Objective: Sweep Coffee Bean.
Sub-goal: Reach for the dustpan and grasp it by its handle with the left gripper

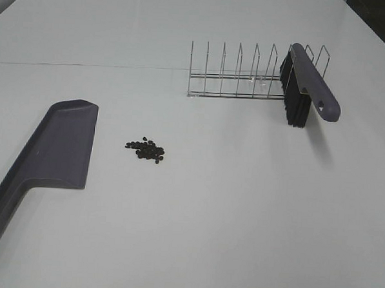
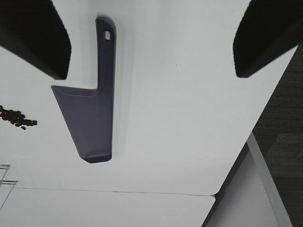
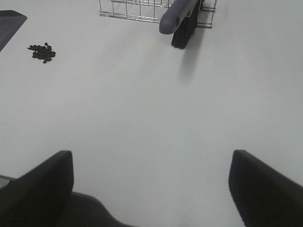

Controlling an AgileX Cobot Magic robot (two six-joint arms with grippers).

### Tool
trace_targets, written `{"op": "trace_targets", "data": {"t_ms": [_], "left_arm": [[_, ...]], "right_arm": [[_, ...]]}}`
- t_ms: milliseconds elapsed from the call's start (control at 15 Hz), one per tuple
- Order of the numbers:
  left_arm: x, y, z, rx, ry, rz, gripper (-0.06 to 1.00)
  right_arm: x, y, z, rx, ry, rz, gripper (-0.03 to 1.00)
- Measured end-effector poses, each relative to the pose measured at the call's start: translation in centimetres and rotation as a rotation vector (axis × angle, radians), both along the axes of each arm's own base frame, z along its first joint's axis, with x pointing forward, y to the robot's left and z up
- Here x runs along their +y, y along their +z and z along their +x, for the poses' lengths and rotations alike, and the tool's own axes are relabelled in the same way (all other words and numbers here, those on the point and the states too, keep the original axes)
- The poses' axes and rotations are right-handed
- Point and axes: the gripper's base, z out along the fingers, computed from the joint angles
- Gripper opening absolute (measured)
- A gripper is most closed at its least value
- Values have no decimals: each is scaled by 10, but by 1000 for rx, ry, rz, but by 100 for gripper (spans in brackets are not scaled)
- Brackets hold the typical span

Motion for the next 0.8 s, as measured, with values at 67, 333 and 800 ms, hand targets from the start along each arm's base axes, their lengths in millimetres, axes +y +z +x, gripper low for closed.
{"op": "trace_targets", "data": {"t_ms": [67,333,800], "left_arm": [[0,0,0,0,0,0,83],[0,0,0,0,0,0,81],[0,0,0,0,0,-1,81]], "right_arm": [[0,0,0,0,0,0,75],[0,0,0,0,0,0,75],[0,0,0,0,0,0,75]]}}
